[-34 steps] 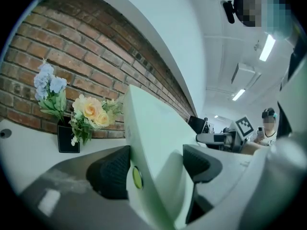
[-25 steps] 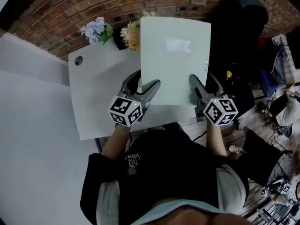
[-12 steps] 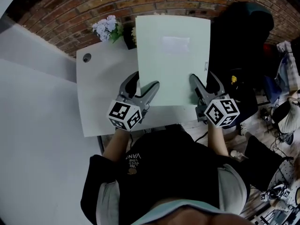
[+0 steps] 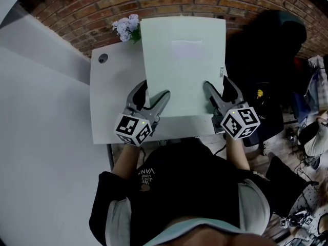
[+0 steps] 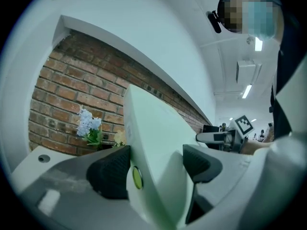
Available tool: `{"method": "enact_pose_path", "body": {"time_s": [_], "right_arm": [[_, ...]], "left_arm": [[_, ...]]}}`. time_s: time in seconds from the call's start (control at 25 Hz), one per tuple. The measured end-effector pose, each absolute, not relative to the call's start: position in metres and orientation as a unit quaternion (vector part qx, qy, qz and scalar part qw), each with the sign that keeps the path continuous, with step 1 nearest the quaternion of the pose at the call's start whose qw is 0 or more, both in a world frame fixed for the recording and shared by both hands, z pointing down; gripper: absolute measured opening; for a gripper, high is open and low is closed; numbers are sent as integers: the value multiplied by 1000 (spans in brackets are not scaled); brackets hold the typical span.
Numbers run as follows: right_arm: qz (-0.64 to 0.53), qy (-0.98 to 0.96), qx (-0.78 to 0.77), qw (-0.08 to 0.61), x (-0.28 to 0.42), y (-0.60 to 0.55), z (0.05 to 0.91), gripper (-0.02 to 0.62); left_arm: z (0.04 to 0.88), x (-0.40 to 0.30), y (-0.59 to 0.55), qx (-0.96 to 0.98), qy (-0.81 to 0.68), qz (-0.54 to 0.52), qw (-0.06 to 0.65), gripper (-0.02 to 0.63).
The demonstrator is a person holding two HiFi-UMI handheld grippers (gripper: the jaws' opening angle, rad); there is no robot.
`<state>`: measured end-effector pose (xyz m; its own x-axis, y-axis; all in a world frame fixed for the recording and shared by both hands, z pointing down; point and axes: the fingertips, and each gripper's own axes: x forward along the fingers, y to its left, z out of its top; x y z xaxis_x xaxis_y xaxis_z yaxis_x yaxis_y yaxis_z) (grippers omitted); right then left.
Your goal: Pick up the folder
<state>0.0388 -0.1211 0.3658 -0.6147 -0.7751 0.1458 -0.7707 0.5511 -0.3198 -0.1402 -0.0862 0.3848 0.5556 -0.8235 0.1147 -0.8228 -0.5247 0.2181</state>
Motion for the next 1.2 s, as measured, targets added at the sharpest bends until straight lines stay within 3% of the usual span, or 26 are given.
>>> {"method": "enact_pose_path", "body": {"time_s": [1.2], "right_arm": [[-135,917,-374,-32,-20,-101,369,276]], "left_arm": [[393,-194,-51,845,-523,11,112,342]]}}
